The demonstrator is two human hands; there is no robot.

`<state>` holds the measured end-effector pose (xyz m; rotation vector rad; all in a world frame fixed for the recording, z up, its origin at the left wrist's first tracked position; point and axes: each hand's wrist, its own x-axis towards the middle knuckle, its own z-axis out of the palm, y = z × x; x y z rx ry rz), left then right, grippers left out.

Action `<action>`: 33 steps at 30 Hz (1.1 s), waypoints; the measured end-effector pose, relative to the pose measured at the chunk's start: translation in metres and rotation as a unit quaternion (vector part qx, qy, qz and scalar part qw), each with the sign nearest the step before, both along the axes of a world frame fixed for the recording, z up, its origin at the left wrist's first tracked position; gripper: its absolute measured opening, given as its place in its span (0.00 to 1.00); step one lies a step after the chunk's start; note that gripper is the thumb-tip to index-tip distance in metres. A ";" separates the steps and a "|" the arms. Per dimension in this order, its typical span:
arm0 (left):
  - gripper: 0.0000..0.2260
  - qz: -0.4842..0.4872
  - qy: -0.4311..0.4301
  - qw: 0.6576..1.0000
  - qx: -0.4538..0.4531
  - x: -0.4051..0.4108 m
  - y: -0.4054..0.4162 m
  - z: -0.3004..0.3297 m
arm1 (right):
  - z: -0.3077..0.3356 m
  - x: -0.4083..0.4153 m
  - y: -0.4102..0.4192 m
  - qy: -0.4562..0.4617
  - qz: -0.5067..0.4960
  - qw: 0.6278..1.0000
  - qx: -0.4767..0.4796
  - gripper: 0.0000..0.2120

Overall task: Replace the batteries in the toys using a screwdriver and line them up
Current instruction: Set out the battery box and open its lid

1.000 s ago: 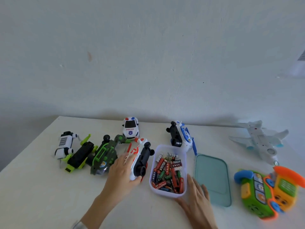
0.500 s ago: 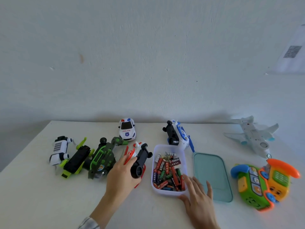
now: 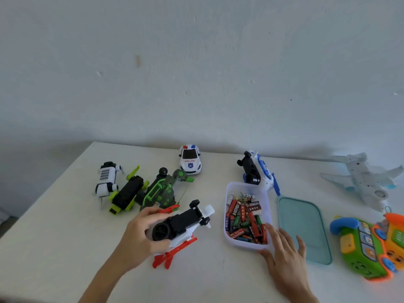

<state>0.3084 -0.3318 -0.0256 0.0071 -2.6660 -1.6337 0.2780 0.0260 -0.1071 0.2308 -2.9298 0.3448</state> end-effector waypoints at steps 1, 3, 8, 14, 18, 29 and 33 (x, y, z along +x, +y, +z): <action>0.24 0.000 -0.004 1.000 -0.031 -0.003 -0.003 -0.002 | 0.000 0.000 0.000 -0.001 -0.001 1.000 -0.003 0.30; 0.23 0.018 0.026 0.987 -0.158 -0.009 -0.006 -0.005 | 0.002 0.001 -0.001 -0.002 -0.002 1.000 -0.014 0.30; 0.20 0.046 0.166 0.901 -0.399 -0.019 0.022 -0.003 | 0.007 0.002 0.000 -0.012 0.014 0.999 -0.045 0.30; 0.19 0.001 0.235 0.873 -0.426 -0.033 0.047 -0.008 | 0.010 0.010 -0.005 -0.030 -0.013 0.997 -0.074 0.27; 0.15 -0.015 0.264 0.853 -0.451 -0.042 0.047 -0.016 | 0.019 0.009 -0.005 -0.033 -0.001 0.993 -0.116 0.26; 0.16 -0.113 0.323 0.855 -0.389 -0.057 0.024 -0.012 | 0.031 0.009 -0.035 -0.032 -0.097 0.970 -0.220 0.25; 0.18 -0.113 0.320 0.857 -0.387 -0.058 0.025 -0.009 | 0.047 -0.007 -0.060 -0.092 -0.205 0.944 -0.243 0.11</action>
